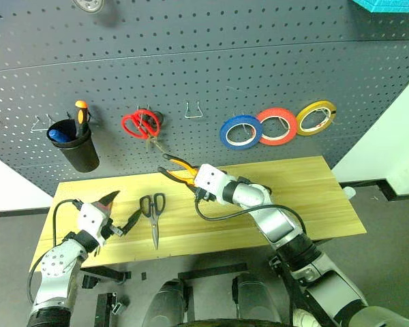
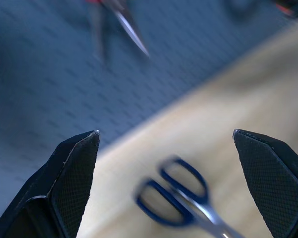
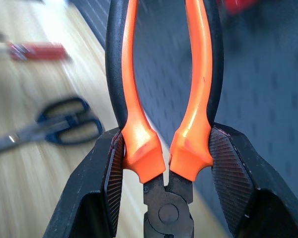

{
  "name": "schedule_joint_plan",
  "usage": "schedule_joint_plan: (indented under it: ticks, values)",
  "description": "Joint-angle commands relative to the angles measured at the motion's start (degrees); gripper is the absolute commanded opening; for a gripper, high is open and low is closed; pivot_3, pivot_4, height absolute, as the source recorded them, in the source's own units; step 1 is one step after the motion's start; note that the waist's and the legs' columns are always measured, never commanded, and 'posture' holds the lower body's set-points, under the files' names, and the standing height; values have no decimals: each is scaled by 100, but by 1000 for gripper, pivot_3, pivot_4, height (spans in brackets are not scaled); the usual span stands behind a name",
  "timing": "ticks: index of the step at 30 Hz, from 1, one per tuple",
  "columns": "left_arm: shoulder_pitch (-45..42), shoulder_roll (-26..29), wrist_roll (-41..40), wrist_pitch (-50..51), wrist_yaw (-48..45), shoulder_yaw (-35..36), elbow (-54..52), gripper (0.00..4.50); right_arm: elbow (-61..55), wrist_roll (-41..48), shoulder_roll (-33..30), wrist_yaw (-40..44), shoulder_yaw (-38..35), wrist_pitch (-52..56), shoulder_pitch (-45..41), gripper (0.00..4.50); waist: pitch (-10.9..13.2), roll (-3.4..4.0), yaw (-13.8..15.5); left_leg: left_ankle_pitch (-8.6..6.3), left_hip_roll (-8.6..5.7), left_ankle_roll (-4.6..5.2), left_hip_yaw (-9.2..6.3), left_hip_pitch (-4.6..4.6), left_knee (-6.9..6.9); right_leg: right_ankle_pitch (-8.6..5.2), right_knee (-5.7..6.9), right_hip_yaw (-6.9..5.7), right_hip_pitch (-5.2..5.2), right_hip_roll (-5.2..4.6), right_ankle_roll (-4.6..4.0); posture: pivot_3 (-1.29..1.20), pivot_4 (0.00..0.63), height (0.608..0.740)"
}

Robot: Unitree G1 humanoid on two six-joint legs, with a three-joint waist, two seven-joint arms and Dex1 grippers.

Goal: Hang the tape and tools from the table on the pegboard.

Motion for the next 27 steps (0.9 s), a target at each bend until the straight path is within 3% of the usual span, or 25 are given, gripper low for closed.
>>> schedule_joint_plan:
  ticks: [1, 6, 14, 21, 27]
  values:
    - [-533, -158, 90, -549, 517, 245, 109, 4500, -219, 328, 336, -213, -562, -798, -931, 2138, 0, 0, 35, 11, 0, -18, 0, -3, -1, 20, -9, 0, 0, 2, -3, -53, 64, 740]
    - [-880, -325, 362, -827, 830, 71, 277, 4500, 1002, 567, 697, -708, -1232, -1420, -2037, 2138, -12, -19, 44, 34, 8, -52, -1, 1, 0, 73, -40, 3, 15, 18, -19, -35, 74, 740]
    - [-689, -631, 623, -819, 1190, -184, -217, 4500, 2904, 856, 987, -1160, -1898, -2375, -3026, 2138, 9, -12, 92, 35, 10, -52, -3, -5, -11, 74, -41, 7, 4, 23, -23, 17, 117, 740]
    - [-156, -806, 702, -559, 1297, -463, -901, 4500, 3820, 957, 1107, -1365, -2217, -3124, -3369, 2138, 72, 4, 93, 35, 25, -51, -3, -6, -32, 71, -38, 15, -13, 39, -31, 30, 143, 740]
    - [80, -800, 657, -374, 1327, -535, -1298, 4500, 3836, 1252, 1292, -1183, -2397, -3221, -3401, 2138, 190, 2, 93, 35, 35, -50, -3, -6, -21, 77, -36, 15, -11, 48, -42, 31, 170, 740]
